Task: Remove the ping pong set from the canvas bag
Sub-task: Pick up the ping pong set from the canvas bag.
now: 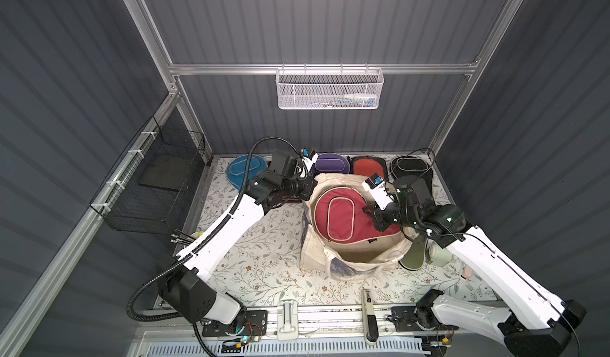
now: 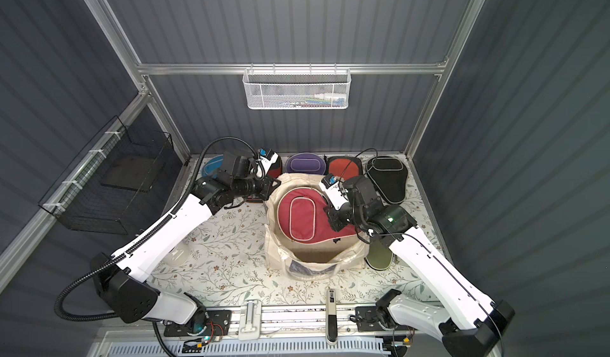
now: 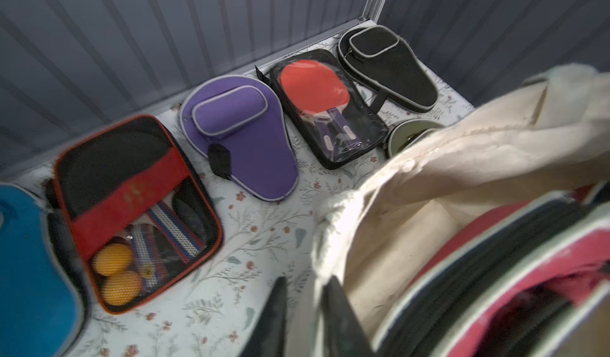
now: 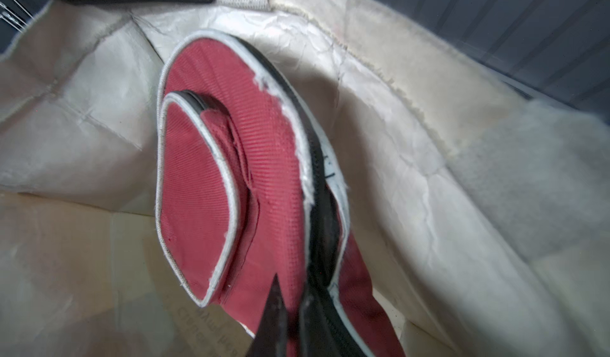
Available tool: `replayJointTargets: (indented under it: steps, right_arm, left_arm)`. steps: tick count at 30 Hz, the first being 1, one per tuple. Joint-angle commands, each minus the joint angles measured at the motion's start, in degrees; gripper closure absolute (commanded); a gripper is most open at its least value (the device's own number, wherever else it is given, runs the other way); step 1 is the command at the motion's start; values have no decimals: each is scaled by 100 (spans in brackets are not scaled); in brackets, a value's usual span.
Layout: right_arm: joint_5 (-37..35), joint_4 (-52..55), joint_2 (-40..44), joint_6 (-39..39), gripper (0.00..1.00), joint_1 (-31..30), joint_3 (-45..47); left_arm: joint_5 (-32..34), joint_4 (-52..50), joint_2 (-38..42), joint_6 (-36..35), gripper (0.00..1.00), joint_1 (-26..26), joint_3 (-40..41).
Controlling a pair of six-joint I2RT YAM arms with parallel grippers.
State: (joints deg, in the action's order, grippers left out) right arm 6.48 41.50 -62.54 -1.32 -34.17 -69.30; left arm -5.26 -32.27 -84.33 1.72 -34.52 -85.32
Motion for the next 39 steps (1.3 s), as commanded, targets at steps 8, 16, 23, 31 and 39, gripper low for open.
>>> replayJointTargets:
  steps: [8, 16, 23, 31, 39]
  right_arm:
    - [328, -647, 63, 544, 100, 154, -808]
    - [996, -539, 250, 563, 100, 542, -1332]
    - [1678, -461, 225, 539, 100, 675, -1534]
    - [1937, -538, 143, 589, 100, 700, -1621]
    - [2144, -713, 32, 659, 100, 854, -1560]
  left_arm:
    - [77, -160, 508, -640, 19, 184, -561]
    - [-2008, 857, 1215, -191, 0, 679, 148]
    - [-3569, 1606, 1069, 253, 0, 715, 384]
    - [-4352, 2161, 868, 607, 5, 710, 659]
    - [-4676, 2484, 997, 719, 100, 710, 810]
